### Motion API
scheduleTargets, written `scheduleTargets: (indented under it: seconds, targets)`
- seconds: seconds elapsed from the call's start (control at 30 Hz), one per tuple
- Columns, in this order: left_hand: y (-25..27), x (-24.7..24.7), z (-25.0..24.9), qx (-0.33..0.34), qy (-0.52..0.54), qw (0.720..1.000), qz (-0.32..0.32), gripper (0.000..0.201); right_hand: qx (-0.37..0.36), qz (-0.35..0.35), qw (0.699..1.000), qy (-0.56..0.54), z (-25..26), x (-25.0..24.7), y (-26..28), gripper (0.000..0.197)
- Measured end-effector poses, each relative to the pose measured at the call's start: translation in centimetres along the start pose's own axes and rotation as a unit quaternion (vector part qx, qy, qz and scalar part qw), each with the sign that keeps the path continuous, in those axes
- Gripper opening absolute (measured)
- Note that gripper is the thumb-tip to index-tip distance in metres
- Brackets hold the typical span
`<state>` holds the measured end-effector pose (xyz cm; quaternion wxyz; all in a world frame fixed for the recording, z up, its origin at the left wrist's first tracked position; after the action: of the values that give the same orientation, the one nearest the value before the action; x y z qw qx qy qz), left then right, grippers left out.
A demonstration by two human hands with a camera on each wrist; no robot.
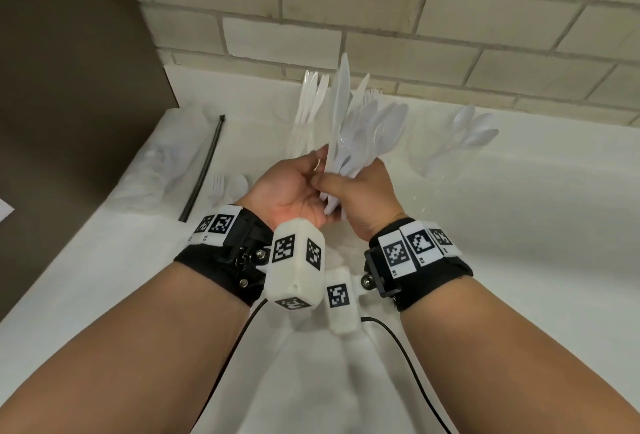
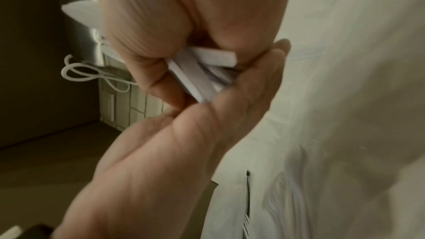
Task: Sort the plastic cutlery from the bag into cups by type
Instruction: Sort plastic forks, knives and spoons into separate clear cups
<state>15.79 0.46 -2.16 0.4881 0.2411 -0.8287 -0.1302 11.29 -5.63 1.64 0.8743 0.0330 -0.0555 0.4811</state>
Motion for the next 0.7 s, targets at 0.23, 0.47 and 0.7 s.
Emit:
scheduleTargets:
  seconds: [0.23,0.47,0.7]
  targets:
    - [2.1,1.6,-1.9,0.111,-0.321,0.939,0.049,0.071,0.1,0.114,0.982,-0.111,-1.3,1.2,0.3,0.02]
    - [3.5,2.9,-1.9,0.182,-0.445,0.877,0.009,0.041,0.145,0.23,0.962,0.002,-1.7,3.4,1.9,0.015]
    - [3.7,3.1,-3.5,0.275,-0.395,0.872,-0.089,0.02,0.075,0.134,0.977,0.148,-0.6,2.7,1.0,0.026]
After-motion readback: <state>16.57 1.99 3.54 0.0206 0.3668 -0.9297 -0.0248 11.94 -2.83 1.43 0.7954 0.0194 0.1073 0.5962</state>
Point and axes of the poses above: each hand's wrist, its own y-axis away from the middle knuckle, its own x-axis out of the palm, z = x × y, the point moved 7 cm from there along -y, towards the middle knuckle, and after that the axes turned 1 degree about x, right-handed, at the moved point
